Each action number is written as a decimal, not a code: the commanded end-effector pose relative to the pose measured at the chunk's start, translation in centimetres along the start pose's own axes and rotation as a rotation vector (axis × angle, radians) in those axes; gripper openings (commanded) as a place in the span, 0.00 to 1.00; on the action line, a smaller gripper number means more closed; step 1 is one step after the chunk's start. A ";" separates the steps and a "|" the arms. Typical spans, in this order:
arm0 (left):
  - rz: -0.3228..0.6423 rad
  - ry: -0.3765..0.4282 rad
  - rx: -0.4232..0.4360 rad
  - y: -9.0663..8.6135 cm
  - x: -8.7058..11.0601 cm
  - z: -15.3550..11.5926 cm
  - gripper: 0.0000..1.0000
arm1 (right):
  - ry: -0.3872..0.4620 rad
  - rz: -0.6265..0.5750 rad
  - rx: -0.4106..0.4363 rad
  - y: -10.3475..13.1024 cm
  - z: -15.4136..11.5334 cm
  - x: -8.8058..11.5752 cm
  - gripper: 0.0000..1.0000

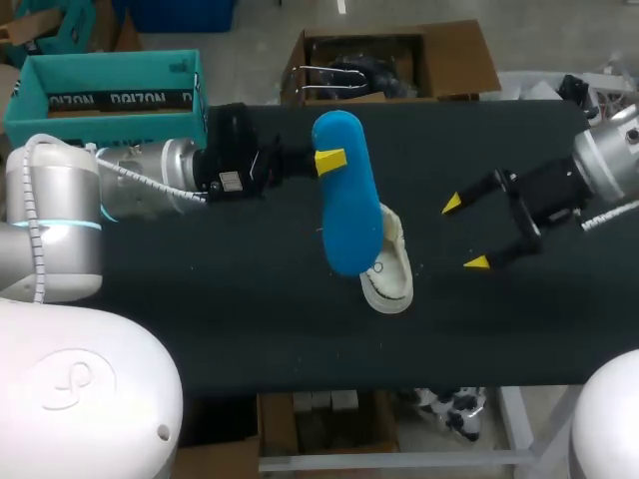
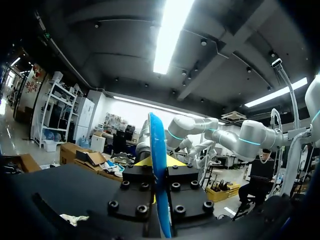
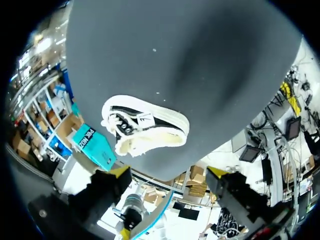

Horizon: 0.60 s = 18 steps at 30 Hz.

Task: Open the shoe tongue, take the insole out of the shoe, put the insole back into the shoe, and pack the shoe into the shoebox

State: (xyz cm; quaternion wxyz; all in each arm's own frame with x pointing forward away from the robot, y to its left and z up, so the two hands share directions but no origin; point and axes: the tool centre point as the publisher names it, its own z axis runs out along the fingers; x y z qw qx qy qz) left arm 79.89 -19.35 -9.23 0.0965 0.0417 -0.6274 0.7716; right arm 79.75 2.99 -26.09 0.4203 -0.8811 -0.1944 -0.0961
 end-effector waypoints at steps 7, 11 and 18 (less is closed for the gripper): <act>0.001 -0.003 0.003 0.1 0.1 0.0 0.00 | 0.002 0.005 0.018 0.6 0.1 -0.1 1.00; 0.001 -0.003 0.003 0.1 0.1 0.0 0.00 | -0.010 0.073 0.038 1.1 1.0 0.7 1.00; 0.001 -0.003 0.003 0.1 0.1 0.0 0.00 | -0.002 0.282 0.102 1.1 2.6 2.0 1.00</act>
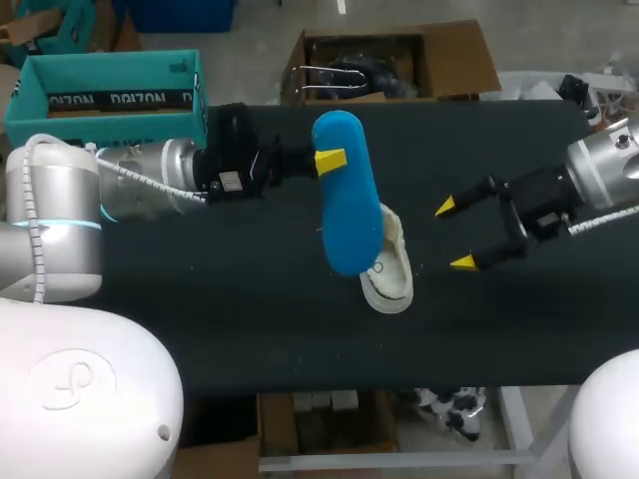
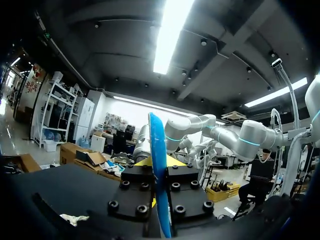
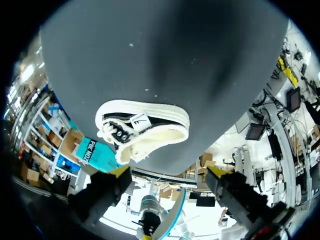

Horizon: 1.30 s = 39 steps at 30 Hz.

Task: Open the shoe tongue, take the insole out of the shoe, put the insole back into the shoe, and pack the shoe into the shoebox

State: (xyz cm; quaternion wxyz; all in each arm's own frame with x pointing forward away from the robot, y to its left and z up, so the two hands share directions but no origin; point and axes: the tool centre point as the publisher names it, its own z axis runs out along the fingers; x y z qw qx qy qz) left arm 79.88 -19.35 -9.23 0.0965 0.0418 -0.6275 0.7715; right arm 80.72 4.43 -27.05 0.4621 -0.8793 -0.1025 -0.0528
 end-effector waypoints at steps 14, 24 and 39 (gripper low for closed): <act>0.066 0.025 0.003 1.6 -1.1 0.8 0.00 | -0.021 0.178 0.125 0.2 1.9 1.2 1.00; 0.166 0.078 0.007 4.7 -2.7 2.7 0.00 | -0.018 0.210 0.234 0.0 3.2 1.0 1.00; 0.286 0.129 0.059 7.9 -4.2 4.6 0.00 | -0.027 0.228 0.395 0.2 4.6 1.4 0.88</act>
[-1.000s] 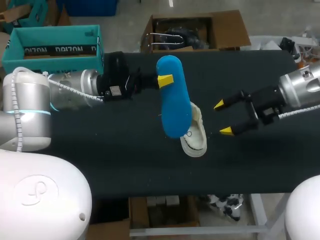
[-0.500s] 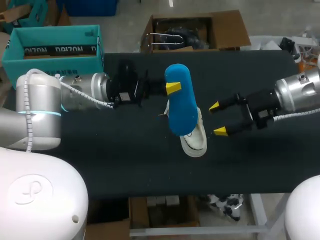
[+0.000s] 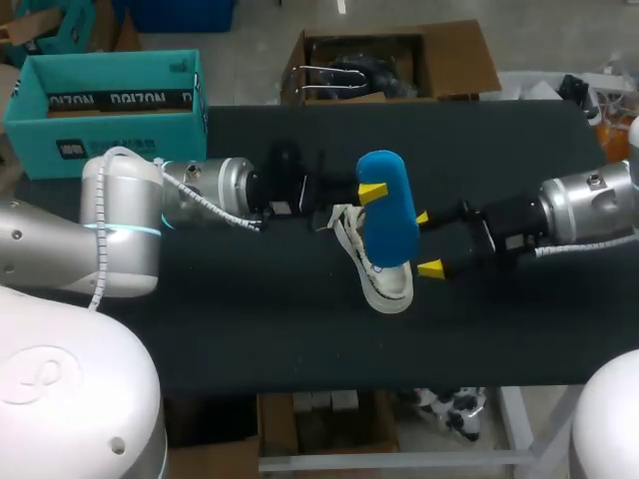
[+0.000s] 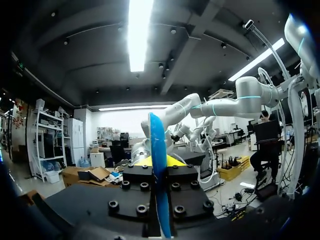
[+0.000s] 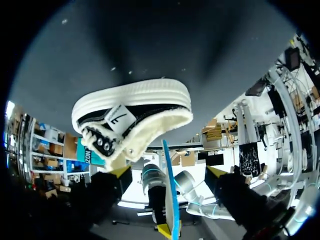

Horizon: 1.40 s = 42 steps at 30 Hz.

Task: Open the shoe tongue, take the insole out of the shoe, put the insole back into the shoe, and pack the shoe into the shoebox

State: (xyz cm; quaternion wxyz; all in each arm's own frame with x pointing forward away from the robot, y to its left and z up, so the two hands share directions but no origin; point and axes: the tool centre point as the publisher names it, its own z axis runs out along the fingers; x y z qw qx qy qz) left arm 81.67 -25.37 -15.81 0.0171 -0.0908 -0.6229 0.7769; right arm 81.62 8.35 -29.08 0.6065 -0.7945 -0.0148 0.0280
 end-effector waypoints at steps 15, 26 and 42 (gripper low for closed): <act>0.006 0.026 0.052 2.0 -0.5 0.8 0.00 | 0.014 -0.024 0.096 0.1 -0.1 0.9 0.35; -0.060 0.070 0.015 1.6 -0.9 -0.3 1.00 | -0.032 -0.092 0.110 0.0 -0.3 0.5 0.00; -0.316 0.385 -0.337 0.4 -1.1 -3.5 1.00 | -0.175 -0.196 0.186 -0.6 -1.1 -2.5 0.00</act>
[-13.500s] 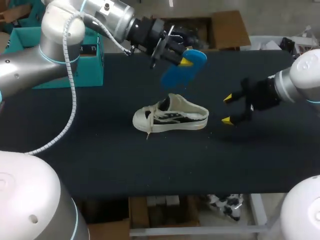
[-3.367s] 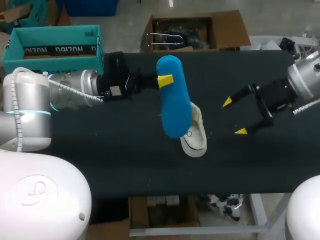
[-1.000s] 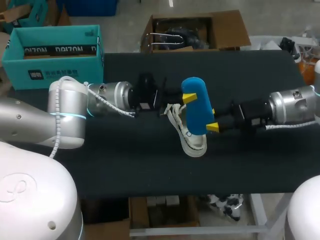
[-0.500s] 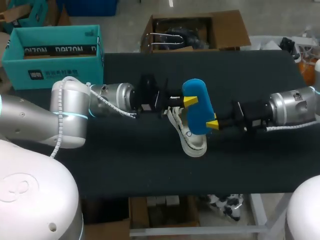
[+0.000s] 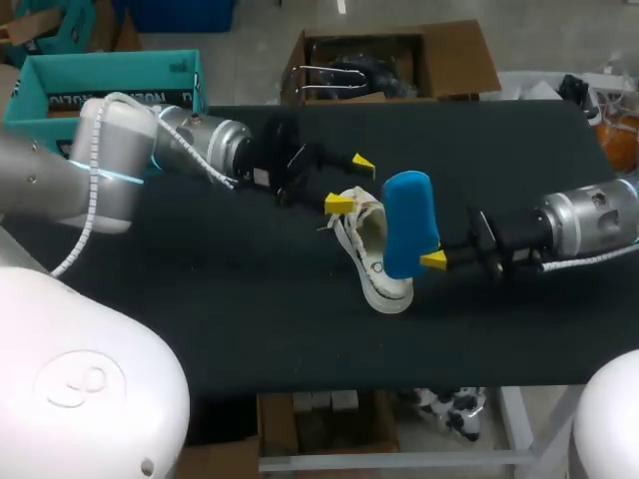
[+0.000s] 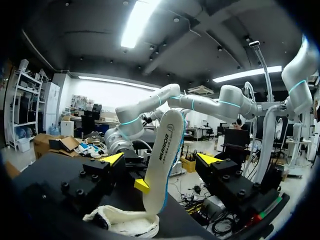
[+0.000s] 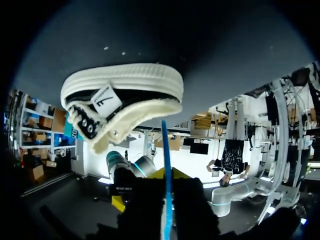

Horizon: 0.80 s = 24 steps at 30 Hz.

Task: Open the shoe tongue, take the insole out of the shoe, put the insole back into the shoe, and pack the shoe into the shoebox

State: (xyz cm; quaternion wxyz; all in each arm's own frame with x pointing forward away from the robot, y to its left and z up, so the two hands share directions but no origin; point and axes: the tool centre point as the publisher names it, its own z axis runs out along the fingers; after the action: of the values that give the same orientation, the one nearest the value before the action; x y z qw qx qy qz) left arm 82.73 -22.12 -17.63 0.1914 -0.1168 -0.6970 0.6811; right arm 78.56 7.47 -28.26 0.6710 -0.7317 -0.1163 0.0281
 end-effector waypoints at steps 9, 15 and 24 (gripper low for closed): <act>-0.066 0.100 -0.136 -0.9 -0.5 -0.1 1.00 | -0.024 -0.038 -0.014 -0.2 -0.3 0.3 0.00; 0.073 0.264 -0.185 -0.3 -2.2 -0.9 1.00 | -0.023 -0.037 -0.007 -0.2 -0.4 0.0 0.00; 0.127 0.551 -0.331 1.4 -5.5 -2.6 1.00 | -0.118 -0.067 0.049 -0.9 0.7 -2.6 0.00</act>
State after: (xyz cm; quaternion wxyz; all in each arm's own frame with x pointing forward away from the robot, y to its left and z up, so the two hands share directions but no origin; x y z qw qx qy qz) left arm 86.06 -21.34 -19.34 0.2010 -0.2461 -0.7490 0.5815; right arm 75.49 7.31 -27.47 0.6796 -0.7110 -0.1745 0.0479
